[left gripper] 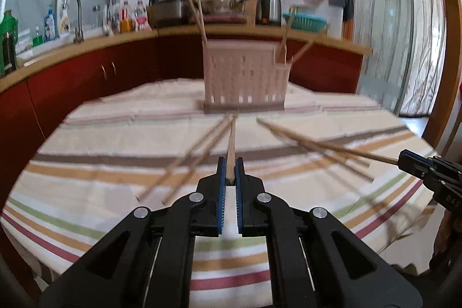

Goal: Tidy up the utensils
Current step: 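Lift both held chopsticks upright and carry them above the beige basket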

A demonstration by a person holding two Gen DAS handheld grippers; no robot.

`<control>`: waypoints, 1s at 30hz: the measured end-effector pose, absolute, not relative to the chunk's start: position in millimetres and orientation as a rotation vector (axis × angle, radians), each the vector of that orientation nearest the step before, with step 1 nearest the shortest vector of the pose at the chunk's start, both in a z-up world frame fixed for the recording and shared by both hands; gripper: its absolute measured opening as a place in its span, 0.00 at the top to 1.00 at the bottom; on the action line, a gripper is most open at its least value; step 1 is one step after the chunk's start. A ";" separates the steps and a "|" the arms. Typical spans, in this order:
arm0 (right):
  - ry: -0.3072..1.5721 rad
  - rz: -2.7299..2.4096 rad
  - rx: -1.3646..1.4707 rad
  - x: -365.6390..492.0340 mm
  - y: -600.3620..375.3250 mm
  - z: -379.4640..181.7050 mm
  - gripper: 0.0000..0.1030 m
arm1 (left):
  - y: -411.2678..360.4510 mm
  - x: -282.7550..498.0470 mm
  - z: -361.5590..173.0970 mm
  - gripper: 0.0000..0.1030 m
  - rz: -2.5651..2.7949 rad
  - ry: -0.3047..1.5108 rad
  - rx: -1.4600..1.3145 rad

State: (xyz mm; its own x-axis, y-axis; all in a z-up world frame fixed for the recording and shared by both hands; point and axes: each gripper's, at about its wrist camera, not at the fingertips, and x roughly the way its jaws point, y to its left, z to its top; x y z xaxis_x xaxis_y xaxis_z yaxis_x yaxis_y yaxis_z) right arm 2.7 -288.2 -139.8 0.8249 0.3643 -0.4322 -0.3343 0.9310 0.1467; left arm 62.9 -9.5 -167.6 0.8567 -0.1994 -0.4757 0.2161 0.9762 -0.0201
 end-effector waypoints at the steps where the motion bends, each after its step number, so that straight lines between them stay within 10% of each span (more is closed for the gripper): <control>1: 0.452 0.371 0.066 2.0 -288.5 -130.4 0.93 | -7.7 60.1 -158.1 0.94 -0.218 0.474 0.030; 30: 0.314 0.393 0.105 83.7 -272.6 -34.1 0.93 | -10.6 114.9 -61.8 0.94 -0.280 0.345 0.025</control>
State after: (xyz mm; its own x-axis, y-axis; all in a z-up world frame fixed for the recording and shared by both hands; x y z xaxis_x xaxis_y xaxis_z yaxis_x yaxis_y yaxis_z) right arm 83.7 -272.6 -34.1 0.8761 0.3921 -0.2807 -0.3598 0.9191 0.1608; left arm 114.9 -10.6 -61.8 0.9029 -0.2662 -0.3374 0.2748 0.9612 -0.0229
